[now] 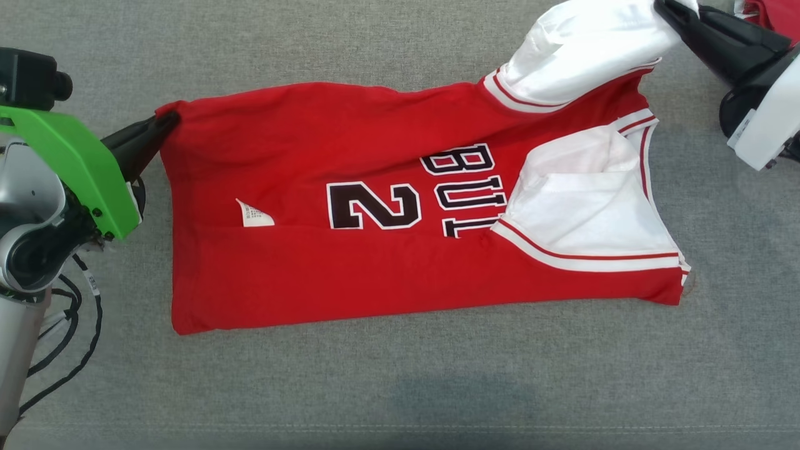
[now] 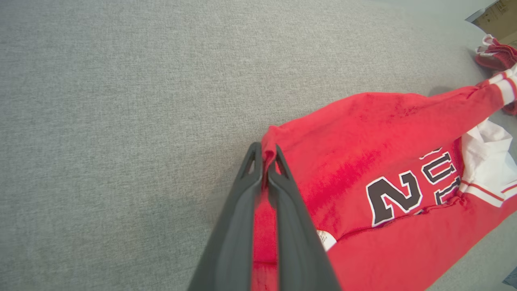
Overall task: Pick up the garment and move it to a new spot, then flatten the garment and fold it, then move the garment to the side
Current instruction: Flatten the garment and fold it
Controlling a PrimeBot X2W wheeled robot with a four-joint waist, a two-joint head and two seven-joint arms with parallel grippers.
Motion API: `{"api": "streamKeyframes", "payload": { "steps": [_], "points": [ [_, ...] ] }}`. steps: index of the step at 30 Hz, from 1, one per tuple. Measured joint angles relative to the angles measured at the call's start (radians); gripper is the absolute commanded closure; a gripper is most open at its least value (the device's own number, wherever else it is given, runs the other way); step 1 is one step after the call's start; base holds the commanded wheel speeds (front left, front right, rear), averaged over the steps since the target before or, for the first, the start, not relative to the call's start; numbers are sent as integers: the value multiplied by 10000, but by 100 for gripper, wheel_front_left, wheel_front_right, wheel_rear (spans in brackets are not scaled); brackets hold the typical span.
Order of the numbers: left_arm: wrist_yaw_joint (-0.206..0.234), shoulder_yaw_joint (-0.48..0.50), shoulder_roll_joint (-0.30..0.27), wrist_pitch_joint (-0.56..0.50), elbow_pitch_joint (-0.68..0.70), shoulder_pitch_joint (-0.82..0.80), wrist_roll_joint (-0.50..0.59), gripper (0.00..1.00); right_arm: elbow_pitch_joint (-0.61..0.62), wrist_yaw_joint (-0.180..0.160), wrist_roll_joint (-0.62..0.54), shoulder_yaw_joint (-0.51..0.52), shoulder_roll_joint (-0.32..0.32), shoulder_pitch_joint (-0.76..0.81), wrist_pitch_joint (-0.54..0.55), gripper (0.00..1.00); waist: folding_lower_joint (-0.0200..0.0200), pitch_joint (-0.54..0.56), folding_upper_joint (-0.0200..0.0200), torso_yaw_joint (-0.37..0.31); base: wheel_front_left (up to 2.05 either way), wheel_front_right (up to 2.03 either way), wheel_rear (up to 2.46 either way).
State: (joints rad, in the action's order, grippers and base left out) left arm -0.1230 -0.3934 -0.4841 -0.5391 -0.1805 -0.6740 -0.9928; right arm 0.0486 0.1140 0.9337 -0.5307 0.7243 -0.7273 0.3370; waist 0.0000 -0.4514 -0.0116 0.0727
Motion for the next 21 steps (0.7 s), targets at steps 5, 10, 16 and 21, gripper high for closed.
{"api": "streamKeyframes", "payload": {
  "steps": [5, 10, 16, 21],
  "points": [
    [-15, 12, -140, 167, 673, 395, -23, 100, 500, -13, -10, 21, 178, 569, -261, 100, 0, 63, 0, -83, 0, 0, 0],
    [-17, 92, -261, 522, 1057, 992, -151, 100, 957, -224, -15, 144, 224, 1217, -769, 100, 0, 76, 0, -88, 0, 0, 0],
    [-17, 351, -430, 838, 1275, 2020, -502, 100, 1241, -520, -119, 138, 188, 2239, -1340, 100, 0, 237, 0, -154, 0, 0, 0],
    [-17, 640, -583, 1137, 1321, 2788, -692, 100, 1494, -909, -96, 316, 215, 3183, -1747, 100, 0, 403, 0, -159, 0, 0, 0]
  ]
}}
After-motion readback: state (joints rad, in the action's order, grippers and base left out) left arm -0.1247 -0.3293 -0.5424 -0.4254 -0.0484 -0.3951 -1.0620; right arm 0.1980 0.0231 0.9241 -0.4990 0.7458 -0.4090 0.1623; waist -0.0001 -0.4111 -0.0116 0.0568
